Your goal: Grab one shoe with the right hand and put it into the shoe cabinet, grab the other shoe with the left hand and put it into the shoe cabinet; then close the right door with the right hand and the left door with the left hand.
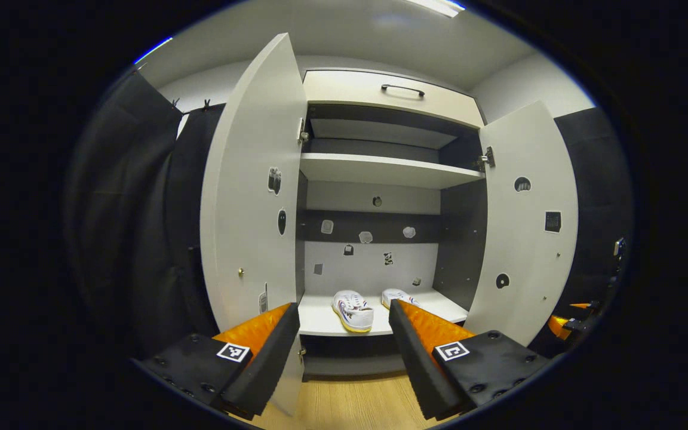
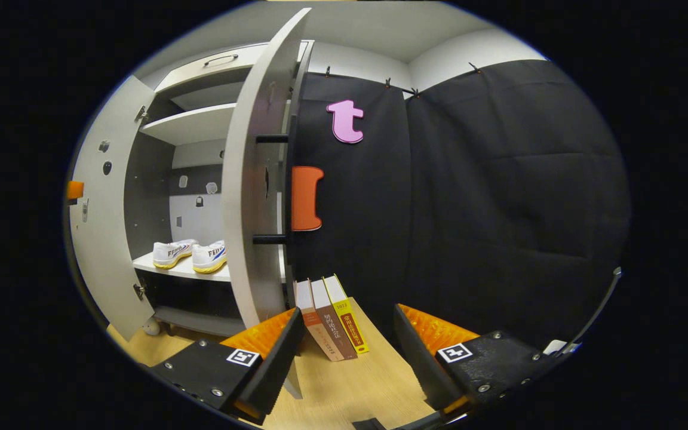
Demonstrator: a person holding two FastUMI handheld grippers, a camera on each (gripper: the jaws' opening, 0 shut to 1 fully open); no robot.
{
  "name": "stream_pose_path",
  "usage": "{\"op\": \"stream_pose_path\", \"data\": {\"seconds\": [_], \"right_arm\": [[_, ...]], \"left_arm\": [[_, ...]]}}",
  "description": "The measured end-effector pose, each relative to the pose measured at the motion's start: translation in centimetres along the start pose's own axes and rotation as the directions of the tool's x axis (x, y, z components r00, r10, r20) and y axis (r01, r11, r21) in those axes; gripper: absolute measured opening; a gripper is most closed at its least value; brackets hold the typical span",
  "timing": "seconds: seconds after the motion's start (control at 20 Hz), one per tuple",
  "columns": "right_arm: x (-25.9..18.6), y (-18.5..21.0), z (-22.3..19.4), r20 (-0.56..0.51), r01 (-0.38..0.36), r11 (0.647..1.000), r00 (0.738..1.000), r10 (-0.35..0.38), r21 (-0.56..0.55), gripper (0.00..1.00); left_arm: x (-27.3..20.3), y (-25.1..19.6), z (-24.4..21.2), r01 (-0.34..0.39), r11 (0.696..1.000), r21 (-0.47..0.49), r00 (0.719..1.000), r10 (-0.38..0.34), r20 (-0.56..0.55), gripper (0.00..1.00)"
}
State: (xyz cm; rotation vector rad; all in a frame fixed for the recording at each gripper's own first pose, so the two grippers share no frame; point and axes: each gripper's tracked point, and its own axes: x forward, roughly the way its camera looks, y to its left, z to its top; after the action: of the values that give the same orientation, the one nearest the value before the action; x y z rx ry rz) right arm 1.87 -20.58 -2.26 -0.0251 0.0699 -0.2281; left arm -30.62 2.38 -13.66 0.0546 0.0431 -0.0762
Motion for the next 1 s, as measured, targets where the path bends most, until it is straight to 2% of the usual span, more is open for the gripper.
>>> {"op": "stream_pose_path", "data": {"seconds": [0.25,0.35,0.4,0.5,0.65,1.0], "right_arm": [[2.8,1.1,-0.4,-0.004,-0.046,0.999,0.999,0.046,0.000,0.93],[2.7,1.2,-0.1,-0.001,-0.061,0.998,0.998,0.061,0.000,0.92],[2.7,1.5,-0.1,-0.001,-0.071,0.997,0.997,0.071,-0.001,0.91],[2.8,2.1,0.1,0.001,-0.097,0.995,0.995,0.097,-0.024,0.90],[2.4,4.5,0.2,0.001,-0.149,0.988,0.989,0.149,-0.049,0.89],[2.7,10.9,0.0,-0.011,-0.288,0.958,0.958,0.288,-0.007,0.89]], "left_arm": [[-2.0,1.2,1.0,-0.003,1.000,-0.005,1.000,0.003,0.024,0.99],[-2.4,2.0,1.3,-0.020,1.000,-0.015,0.999,0.020,0.032,0.95],[-2.5,2.4,1.4,-0.030,0.999,-0.022,0.999,0.031,0.032,0.99],[-2.9,3.1,1.5,-0.046,0.998,-0.039,0.998,0.047,0.033,0.97],[-3.3,4.0,1.7,-0.063,0.996,-0.057,0.997,0.065,0.038,0.99],[-4.0,6.3,1.2,-0.108,0.992,-0.059,0.994,0.110,0.028,0.96]]}}
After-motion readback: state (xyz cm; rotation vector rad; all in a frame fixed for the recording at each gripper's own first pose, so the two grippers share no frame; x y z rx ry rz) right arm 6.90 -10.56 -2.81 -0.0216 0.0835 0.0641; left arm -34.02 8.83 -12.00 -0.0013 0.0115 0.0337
